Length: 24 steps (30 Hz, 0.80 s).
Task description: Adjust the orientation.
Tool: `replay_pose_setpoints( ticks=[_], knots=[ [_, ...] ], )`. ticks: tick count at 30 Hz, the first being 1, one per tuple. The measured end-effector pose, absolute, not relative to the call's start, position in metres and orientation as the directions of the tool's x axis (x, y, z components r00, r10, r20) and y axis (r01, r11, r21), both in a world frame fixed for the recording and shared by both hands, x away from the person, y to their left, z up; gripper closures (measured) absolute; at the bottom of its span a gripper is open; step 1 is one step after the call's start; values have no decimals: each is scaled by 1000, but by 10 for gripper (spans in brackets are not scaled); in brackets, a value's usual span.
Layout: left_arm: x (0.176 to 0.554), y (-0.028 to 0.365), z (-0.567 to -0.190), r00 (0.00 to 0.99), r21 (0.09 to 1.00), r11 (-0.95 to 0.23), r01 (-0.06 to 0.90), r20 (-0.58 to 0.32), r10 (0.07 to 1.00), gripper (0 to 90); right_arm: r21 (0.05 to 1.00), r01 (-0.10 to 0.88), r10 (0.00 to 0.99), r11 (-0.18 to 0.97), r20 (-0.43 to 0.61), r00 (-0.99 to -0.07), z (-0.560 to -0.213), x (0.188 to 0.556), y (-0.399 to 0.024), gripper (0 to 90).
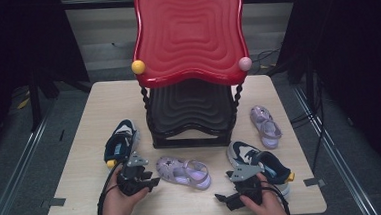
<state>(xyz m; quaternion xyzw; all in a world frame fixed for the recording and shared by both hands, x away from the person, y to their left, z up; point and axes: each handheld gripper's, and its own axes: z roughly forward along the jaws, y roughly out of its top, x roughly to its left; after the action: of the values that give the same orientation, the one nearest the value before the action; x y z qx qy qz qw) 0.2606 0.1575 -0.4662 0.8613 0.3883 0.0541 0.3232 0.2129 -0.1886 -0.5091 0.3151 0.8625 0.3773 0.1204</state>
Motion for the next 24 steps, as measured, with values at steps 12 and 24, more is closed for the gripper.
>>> replay_pose_setpoints(
  ticks=[12, 24],
  knots=[
    [281, 144, -476, 658, 626, -461, 629, -113, 744, 585, 727, 452, 634, 517, 29, -773, -509, 213, -189, 148],
    [299, 141, -481, 599, 658, -383, 649, -132, 790, 584, 727, 451, 634, 517, 29, -773, -509, 213, -189, 149]
  ],
)
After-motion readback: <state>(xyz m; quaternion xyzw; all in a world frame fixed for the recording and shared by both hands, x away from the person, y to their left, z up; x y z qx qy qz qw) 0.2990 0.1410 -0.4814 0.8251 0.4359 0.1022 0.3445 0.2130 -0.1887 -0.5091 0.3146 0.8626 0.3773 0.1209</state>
